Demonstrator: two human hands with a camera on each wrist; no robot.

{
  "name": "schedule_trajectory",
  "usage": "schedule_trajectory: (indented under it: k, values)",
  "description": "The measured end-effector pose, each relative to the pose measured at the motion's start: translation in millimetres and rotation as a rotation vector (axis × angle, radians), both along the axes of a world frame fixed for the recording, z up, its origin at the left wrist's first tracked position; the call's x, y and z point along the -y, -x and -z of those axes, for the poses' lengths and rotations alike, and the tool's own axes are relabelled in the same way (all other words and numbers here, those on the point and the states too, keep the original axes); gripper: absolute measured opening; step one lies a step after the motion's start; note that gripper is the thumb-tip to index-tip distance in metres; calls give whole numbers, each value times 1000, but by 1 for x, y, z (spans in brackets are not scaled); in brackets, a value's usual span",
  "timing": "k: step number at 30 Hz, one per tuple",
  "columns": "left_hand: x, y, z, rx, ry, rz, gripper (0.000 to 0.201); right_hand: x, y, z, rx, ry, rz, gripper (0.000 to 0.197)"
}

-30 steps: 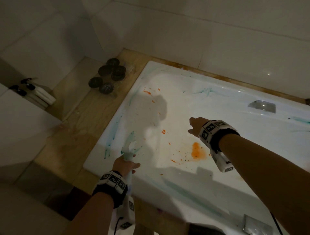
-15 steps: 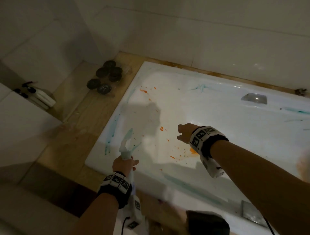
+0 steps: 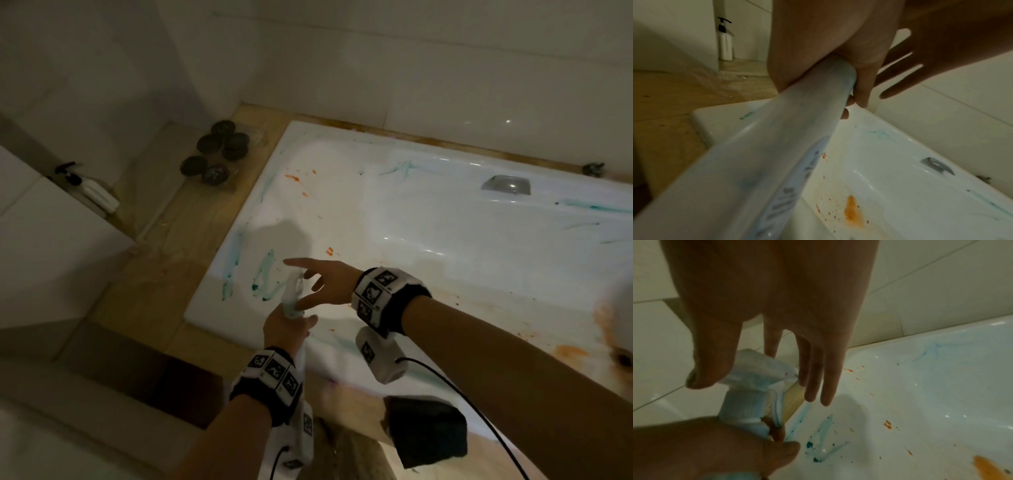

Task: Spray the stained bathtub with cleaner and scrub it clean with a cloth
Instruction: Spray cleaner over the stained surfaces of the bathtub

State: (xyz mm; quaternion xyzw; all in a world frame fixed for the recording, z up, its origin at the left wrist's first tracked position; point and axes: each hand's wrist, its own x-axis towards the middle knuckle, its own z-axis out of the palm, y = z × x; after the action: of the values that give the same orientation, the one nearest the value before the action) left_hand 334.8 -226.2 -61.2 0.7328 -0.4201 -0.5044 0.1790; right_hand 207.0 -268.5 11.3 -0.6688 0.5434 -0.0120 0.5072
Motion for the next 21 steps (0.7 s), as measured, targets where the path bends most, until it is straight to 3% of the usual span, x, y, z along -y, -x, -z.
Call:
schedule_trajectory:
  k: [6,9,12,14,17,18,21]
  values:
    - [-3,7,-6,-48,91,52,21,-9,-2,-3,9,187,24,56]
    - [-5,3,-5,15,187,189,25,-14,-1,-7,15,280,45,54]
    - [-3,-8,0,-53,237,254,32,-15,-4,-15,24,361,22,57]
    - [-6,-17,-1,-122,158,330,50,-14,-5,-21,6,413,-18,57]
    - [-17,-30,-2,-221,1,373,111,-6,1,-33,20,510,-10,58]
    - [-18,-32,-2,-235,6,373,110,-3,4,-35,52,523,23,58]
    - [-13,-28,-12,-204,74,362,69,5,14,-34,129,542,115,56]
